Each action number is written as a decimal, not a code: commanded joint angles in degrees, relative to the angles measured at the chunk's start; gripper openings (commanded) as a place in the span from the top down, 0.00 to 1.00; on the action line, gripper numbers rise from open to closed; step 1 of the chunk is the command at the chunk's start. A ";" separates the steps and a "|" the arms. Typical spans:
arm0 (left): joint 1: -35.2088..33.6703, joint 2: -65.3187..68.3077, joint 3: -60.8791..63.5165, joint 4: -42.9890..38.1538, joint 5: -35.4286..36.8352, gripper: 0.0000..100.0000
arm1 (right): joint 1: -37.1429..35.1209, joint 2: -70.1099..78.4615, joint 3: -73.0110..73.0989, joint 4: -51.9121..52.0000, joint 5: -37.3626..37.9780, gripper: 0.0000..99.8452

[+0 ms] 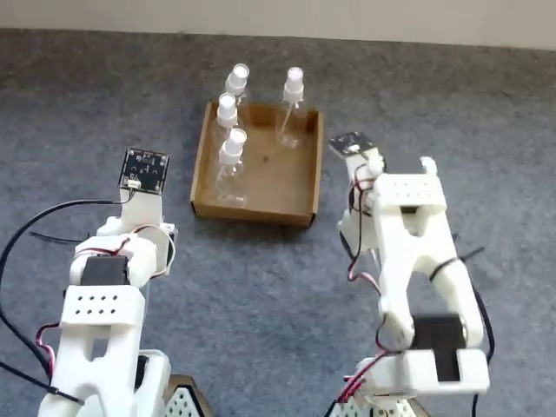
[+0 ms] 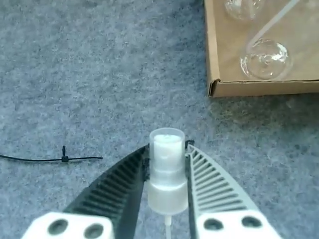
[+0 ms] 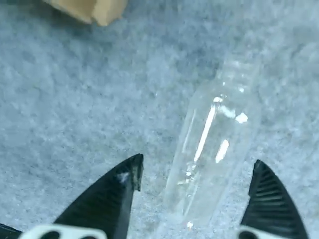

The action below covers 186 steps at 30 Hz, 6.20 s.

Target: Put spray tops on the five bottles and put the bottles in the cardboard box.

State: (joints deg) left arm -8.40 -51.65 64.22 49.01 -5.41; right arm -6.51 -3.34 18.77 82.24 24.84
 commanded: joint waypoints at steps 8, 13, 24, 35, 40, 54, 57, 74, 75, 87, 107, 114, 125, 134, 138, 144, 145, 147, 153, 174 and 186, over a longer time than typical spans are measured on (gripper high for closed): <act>0.57 -1.36 0.04 -1.23 0.53 0.95 | 0.40 10.68 -9.63 -1.01 -0.70 0.72; 0.57 -1.36 0.04 -1.23 0.53 0.95 | 2.24 15.52 -9.63 -5.93 -0.70 0.74; 0.57 -1.36 0.04 -1.23 0.53 0.95 | 3.56 13.32 -9.63 -6.90 -0.97 0.90; 0.57 -1.36 0.04 -0.97 0.53 0.95 | 3.21 -2.33 -9.98 -0.40 -1.14 1.00; 0.57 -1.36 0.04 -0.97 0.53 0.95 | 0.48 -17.80 -8.92 0.75 -4.84 1.00; -2.51 -1.45 -19.30 9.41 3.60 0.95 | -29.05 -54.37 19.47 -12.62 -11.96 1.00; -2.51 -1.45 -31.60 14.42 3.78 0.95 | -31.34 -58.86 27.30 -20.53 -12.75 1.00; 20.88 -0.92 -67.47 24.79 11.52 0.96 | -38.29 -86.55 55.25 -44.00 -12.75 1.00; 21.93 -0.92 -66.95 23.30 12.13 0.96 | -38.29 -88.04 55.78 -43.74 -12.75 1.00; 38.11 -0.75 -65.45 14.33 12.31 0.96 | -38.29 -101.58 63.87 -43.21 -17.85 1.00; 40.13 -0.92 -59.21 7.30 12.22 0.96 | -38.02 -101.93 64.22 -44.00 -18.29 1.00; 39.69 -1.27 -54.29 7.38 12.04 0.96 | -38.02 -101.93 65.01 -44.00 -18.29 1.00; 39.69 -1.36 -46.37 7.74 11.96 0.96 | -36.97 -102.02 64.48 -44.00 -18.37 1.00; 39.69 -1.36 -44.09 18.99 11.87 0.96 | -28.97 -102.02 64.48 -44.26 -26.20 1.00; 39.69 -1.36 -40.13 17.58 11.78 0.96 | -28.97 -102.02 64.48 -44.26 -26.20 1.00; 39.69 -1.36 -36.53 16.79 3.43 0.95 | -28.88 -102.02 64.48 -44.09 -26.11 1.00; 39.69 -1.36 -36.26 16.79 3.25 0.95 | -28.88 -102.02 64.57 -44.09 -26.11 1.00; 39.69 -1.36 -36.26 17.32 3.08 0.95 | -28.88 -102.02 64.66 -44.09 -26.11 1.00; 39.69 -1.36 -40.13 22.42 3.08 0.80 | -28.70 -102.02 64.84 -44.09 -26.11 1.00; 33.19 -0.84 -46.81 24.53 0.70 0.83 | -28.62 -102.02 64.66 -44.18 -26.11 0.99; 33.19 -1.36 -40.22 23.65 0.09 0.83 | -28.62 -102.02 64.66 -44.26 -26.29 0.99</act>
State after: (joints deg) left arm 25.89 -52.62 23.87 74.24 -4.88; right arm -35.69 -104.53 84.44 39.52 -0.92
